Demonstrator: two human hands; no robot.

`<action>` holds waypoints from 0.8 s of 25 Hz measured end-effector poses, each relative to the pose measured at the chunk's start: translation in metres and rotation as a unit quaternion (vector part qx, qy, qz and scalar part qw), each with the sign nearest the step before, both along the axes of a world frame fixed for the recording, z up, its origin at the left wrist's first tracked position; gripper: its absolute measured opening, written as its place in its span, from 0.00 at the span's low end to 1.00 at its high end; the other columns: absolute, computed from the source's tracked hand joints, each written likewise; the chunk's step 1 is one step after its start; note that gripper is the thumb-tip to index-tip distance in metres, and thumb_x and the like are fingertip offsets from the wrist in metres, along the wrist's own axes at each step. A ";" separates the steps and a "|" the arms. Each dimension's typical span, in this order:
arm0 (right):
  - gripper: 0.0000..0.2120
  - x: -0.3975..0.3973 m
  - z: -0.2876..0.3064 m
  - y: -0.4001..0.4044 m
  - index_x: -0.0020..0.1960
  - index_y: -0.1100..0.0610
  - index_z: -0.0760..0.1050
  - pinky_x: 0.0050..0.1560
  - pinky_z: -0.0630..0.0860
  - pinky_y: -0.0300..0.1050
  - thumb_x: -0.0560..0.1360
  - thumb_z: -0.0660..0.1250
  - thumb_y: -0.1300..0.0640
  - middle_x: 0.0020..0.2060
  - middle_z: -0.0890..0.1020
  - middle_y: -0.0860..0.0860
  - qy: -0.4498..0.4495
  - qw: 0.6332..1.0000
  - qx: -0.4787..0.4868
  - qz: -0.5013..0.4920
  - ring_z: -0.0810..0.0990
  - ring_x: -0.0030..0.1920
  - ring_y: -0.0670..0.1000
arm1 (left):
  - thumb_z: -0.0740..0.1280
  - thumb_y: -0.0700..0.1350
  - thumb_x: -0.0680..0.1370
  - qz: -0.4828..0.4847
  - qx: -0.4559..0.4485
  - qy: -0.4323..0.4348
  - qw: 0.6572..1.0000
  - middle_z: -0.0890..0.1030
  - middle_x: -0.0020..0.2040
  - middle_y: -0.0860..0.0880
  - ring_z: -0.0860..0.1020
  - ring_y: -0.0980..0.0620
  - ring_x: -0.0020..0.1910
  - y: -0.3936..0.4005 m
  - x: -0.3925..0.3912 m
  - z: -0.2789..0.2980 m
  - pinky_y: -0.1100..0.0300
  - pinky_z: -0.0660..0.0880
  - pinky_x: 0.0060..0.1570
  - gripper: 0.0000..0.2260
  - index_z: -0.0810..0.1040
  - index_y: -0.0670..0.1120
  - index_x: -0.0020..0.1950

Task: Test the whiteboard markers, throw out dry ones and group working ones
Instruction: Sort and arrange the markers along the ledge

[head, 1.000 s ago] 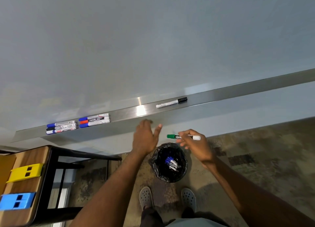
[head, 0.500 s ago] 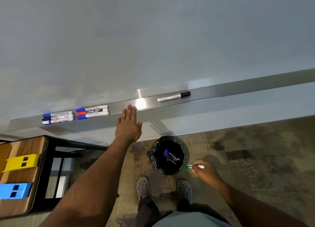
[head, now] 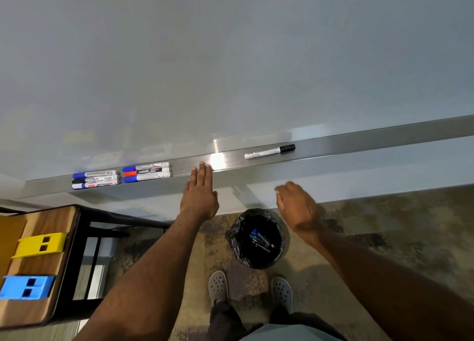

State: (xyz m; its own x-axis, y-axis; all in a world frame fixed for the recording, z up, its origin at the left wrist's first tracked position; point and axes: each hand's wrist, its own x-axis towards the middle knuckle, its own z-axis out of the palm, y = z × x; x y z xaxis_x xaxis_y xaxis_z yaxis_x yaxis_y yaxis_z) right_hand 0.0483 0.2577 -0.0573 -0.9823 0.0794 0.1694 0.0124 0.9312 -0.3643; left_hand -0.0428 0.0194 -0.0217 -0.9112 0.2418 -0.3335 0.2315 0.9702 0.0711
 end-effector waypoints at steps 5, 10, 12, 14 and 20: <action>0.10 -0.084 0.051 0.004 0.53 0.59 0.79 0.32 0.70 0.43 0.72 0.70 0.66 0.43 0.81 0.55 -0.011 0.991 0.128 0.025 0.80 0.38 0.55 | 0.55 0.48 0.82 0.000 0.004 -0.013 1.000 0.34 0.77 0.45 0.36 0.45 0.77 -0.001 -0.001 0.003 0.50 0.44 0.74 0.33 0.35 0.45 0.78; 0.13 -0.123 0.065 0.007 0.58 0.57 0.76 0.42 0.73 0.46 0.74 0.69 0.64 0.51 0.79 0.54 -0.172 0.971 0.163 0.027 0.80 0.50 0.55 | 0.55 0.47 0.82 0.008 -0.004 -0.017 1.000 0.33 0.77 0.45 0.35 0.44 0.76 0.003 -0.002 0.008 0.50 0.45 0.75 0.33 0.34 0.44 0.77; 0.12 -0.126 0.069 0.004 0.58 0.56 0.76 0.41 0.72 0.45 0.74 0.69 0.62 0.51 0.78 0.53 -0.155 0.972 0.170 0.042 0.80 0.50 0.55 | 0.54 0.46 0.82 0.008 -0.007 -0.021 1.000 0.33 0.77 0.46 0.35 0.45 0.76 0.005 -0.002 0.010 0.50 0.45 0.75 0.33 0.34 0.44 0.77; 0.10 -0.119 0.078 -0.003 0.58 0.57 0.75 0.40 0.73 0.46 0.77 0.66 0.56 0.49 0.79 0.52 -0.103 0.983 0.140 0.060 0.80 0.46 0.54 | 0.54 0.47 0.83 0.006 -0.008 -0.027 1.000 0.34 0.77 0.46 0.36 0.45 0.77 0.003 -0.003 0.011 0.50 0.46 0.75 0.32 0.35 0.45 0.78; 0.06 -0.059 0.135 -0.017 0.42 0.55 0.72 0.29 0.70 0.38 0.74 0.69 0.59 0.29 0.77 0.50 -0.005 0.849 -0.516 -0.116 0.74 0.29 0.48 | 0.51 0.56 0.83 0.151 0.302 0.047 0.940 0.75 0.67 0.43 0.73 0.45 0.66 0.030 0.013 0.047 0.52 0.69 0.64 0.23 0.69 0.43 0.70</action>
